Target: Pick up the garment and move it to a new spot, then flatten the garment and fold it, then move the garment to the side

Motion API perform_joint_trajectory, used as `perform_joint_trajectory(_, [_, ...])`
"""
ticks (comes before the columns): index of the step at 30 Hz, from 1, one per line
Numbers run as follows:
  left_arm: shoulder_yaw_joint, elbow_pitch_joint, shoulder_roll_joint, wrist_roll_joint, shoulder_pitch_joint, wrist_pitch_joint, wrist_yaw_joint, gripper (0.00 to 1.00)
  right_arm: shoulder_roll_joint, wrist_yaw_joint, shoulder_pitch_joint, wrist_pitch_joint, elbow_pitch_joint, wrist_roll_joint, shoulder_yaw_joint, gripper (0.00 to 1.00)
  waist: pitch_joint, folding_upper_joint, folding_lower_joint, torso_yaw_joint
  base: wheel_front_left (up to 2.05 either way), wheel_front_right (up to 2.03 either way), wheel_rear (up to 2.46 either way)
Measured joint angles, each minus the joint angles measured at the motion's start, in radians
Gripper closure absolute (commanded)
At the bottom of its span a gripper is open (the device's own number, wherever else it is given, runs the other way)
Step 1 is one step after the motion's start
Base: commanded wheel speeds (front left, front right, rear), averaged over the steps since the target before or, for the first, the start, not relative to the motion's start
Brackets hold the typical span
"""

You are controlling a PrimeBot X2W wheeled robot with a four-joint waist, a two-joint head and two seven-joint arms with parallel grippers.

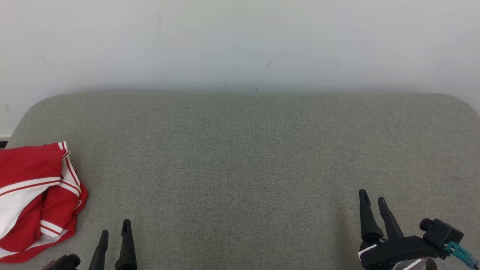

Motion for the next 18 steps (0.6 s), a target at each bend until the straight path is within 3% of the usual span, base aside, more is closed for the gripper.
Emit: perform_joint_trajectory(18, [-0.007,0.011,0.001,0.181,0.005,-0.047,0.000,0.00,0.001,0.000,0.001,-0.044,0.012,-0.190,-0.002,0.00,0.002,0.0000,0.0000,0.003,0.00,0.00,0.00])
